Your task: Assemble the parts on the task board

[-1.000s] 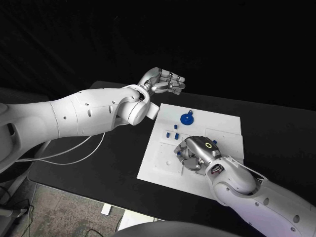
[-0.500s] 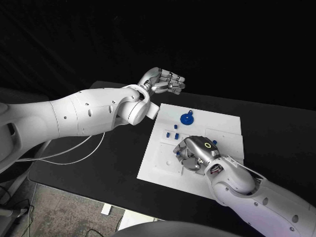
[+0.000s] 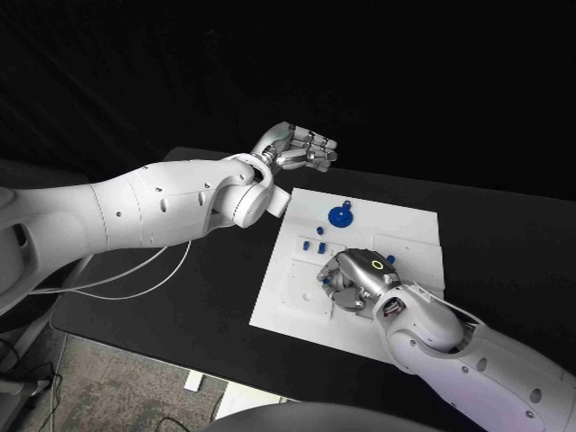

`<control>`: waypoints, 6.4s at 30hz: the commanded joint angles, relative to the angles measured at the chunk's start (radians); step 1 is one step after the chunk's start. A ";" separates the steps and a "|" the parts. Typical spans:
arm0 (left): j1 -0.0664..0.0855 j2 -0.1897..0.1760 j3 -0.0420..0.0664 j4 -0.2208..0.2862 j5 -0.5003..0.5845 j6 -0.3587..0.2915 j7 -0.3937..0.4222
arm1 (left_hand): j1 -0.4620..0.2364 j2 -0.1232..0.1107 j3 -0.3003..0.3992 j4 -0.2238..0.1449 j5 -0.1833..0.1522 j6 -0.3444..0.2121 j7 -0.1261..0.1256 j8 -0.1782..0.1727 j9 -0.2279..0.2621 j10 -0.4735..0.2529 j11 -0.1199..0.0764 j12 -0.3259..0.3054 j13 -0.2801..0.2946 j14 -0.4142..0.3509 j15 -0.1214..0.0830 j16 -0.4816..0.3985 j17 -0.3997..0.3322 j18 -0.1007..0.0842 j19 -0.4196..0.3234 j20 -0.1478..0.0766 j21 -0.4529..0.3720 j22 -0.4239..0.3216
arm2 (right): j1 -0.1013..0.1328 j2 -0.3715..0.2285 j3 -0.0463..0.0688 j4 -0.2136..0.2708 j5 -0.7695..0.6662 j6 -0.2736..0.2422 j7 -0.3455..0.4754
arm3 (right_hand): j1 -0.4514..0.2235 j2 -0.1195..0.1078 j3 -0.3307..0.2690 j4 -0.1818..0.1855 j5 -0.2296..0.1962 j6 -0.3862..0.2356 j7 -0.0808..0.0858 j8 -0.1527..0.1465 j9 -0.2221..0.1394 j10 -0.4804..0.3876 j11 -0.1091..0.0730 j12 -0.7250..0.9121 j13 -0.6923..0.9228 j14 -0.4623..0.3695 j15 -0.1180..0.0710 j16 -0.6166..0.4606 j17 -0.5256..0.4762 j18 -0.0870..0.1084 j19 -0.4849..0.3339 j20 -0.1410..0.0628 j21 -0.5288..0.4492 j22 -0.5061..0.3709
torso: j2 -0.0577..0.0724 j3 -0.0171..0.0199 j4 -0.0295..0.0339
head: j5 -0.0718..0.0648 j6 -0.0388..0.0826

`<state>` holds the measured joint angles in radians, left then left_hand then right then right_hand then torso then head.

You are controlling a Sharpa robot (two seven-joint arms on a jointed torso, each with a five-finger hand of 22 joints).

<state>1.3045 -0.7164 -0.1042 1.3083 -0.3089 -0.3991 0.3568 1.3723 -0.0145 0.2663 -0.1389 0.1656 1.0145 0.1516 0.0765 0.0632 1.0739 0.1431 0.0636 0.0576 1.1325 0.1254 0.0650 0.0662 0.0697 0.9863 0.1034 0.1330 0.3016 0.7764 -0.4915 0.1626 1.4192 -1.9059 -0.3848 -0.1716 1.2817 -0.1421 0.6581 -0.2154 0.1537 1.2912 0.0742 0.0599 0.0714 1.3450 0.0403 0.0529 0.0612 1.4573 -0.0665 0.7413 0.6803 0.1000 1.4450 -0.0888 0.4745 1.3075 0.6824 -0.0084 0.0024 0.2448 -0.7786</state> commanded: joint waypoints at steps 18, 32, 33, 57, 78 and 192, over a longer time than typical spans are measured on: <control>0.000 -0.001 0.001 0.002 -0.003 0.013 -0.004 | 0.001 -0.004 -0.003 0.004 0.000 -0.009 0.003 -0.002 -0.001 -0.009 0.003 -0.001 0.000 -0.007 0.002 -0.004 -0.002 0.005 -0.004 0.001 -0.008 0.004 | -0.008 -0.008 -0.013 -0.011 0.039 0.028 0.008 | -0.044 -0.012 -0.122 0.035 0.043 -0.104 0.023 0.003 -0.005 -0.118 0.019 0.006 -0.002 -0.008 0.025 0.001 -0.011 0.024 -0.001 0.025 -0.071 0.016 | 0.000 -0.0006 -0.0005 | -0.003 0.002; 0.000 -0.003 0.001 0.003 -0.003 0.014 -0.006 | 0.002 -0.005 -0.004 0.004 -0.001 -0.010 0.003 -0.002 -0.001 -0.010 0.003 0.000 0.000 -0.008 0.003 -0.004 -0.001 0.005 -0.004 0.002 -0.009 0.004 | -0.008 -0.029 -0.013 0.027 0.078 -0.079 0.023 | 0.019 -0.032 -0.321 0.073 0.077 -0.178 0.035 0.002 -0.008 -0.263 0.058 0.006 -0.003 -0.017 0.051 -0.005 -0.052 0.070 0.011 0.057 -0.229 -0.059 | 0.000 0.0000 0.0004 | -0.006 0.005; 0.000 -0.004 0.001 0.003 -0.003 0.014 -0.006 | 0.002 -0.005 -0.004 0.004 -0.001 -0.010 0.003 -0.002 -0.001 -0.010 0.003 0.000 0.000 -0.008 0.003 -0.004 -0.001 0.005 -0.004 0.002 -0.009 0.004 | -0.008 -0.032 -0.012 0.030 0.080 -0.084 0.023 | 0.021 -0.033 -0.316 0.072 0.082 -0.177 0.037 0.002 -0.008 -0.262 0.058 0.006 -0.003 -0.016 0.051 -0.003 -0.053 0.070 0.013 0.057 -0.227 -0.058 | 0.000 -0.0002 0.0003 | -0.007 0.005; 0.001 -0.016 0.001 -0.001 -0.001 -0.007 0.013 | 0.004 -0.006 -0.004 0.004 0.001 -0.006 0.002 -0.001 0.000 -0.006 0.002 0.000 0.000 -0.003 0.001 -0.004 -0.001 0.006 0.002 0.001 -0.014 0.007 | 0.067 -0.207 0.211 0.186 0.340 0.236 -0.078 | -0.023 -0.023 -0.210 0.060 0.072 -0.197 0.038 0.002 -0.007 -0.202 0.044 0.005 -0.003 -0.009 0.040 0.041 -0.040 0.042 0.033 0.042 -0.108 0.019 | -0.001 -0.0010 -0.0100 | -0.149 0.049; 0.001 -0.017 0.001 0.002 0.023 0.003 0.007 | -0.002 -0.008 -0.007 0.008 -0.001 -0.006 0.002 -0.001 -0.001 -0.005 0.002 0.000 0.000 -0.005 0.002 -0.004 -0.001 0.005 0.001 0.002 -0.017 0.007 | 0.096 -0.210 0.210 0.099 0.142 0.340 -0.105 | 0.074 -0.037 -0.476 0.208 0.050 -0.275 0.023 0.002 -0.009 -0.284 0.062 0.006 -0.002 -0.016 0.056 0.061 -0.069 0.065 0.048 0.061 -0.163 -0.001 | 0.000 -0.0011 -0.0071 | -0.183 0.056; 0.000 0.031 0.001 -0.042 0.032 0.024 -0.013 | 0.007 0.000 0.002 0.009 -0.003 -0.015 0.005 -0.002 -0.001 -0.010 0.004 0.000 0.000 -0.008 0.003 -0.004 -0.001 0.007 -0.016 0.002 -0.022 0.080 | 0.067 -0.020 -0.036 0.159 0.024 0.202 -0.023 | -0.014 0.037 0.011 -0.012 -0.073 -0.018 0.004 0.004 0.001 0.017 -0.017 0.007 0.002 -0.007 -0.002 0.067 -0.062 0.013 0.035 -0.001 0.036 0.054 | 0.000 -0.0028 -0.0072 | -0.029 0.008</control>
<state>1.3036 -0.6874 -0.1043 1.2662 -0.2812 -0.3877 0.3394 1.3763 -0.0104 0.2679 -0.1348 0.1656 1.0074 0.1587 0.0764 0.0632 1.0703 0.1467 0.0636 0.0576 1.1292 0.1287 0.0650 0.0662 0.0697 0.9718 0.1034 0.1136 0.3802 0.8433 -0.5112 0.1266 1.5771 -1.8678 -0.2122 -0.1899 1.2691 -0.1184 0.6694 -0.2238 0.0776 1.2673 0.0731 0.0608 0.0716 1.3209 0.0547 0.0575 0.0616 1.4502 -0.0653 0.8066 0.6195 0.0994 1.4663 -0.0817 0.5069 1.3078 0.6820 -0.0117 -0.0044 0.2147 -0.7686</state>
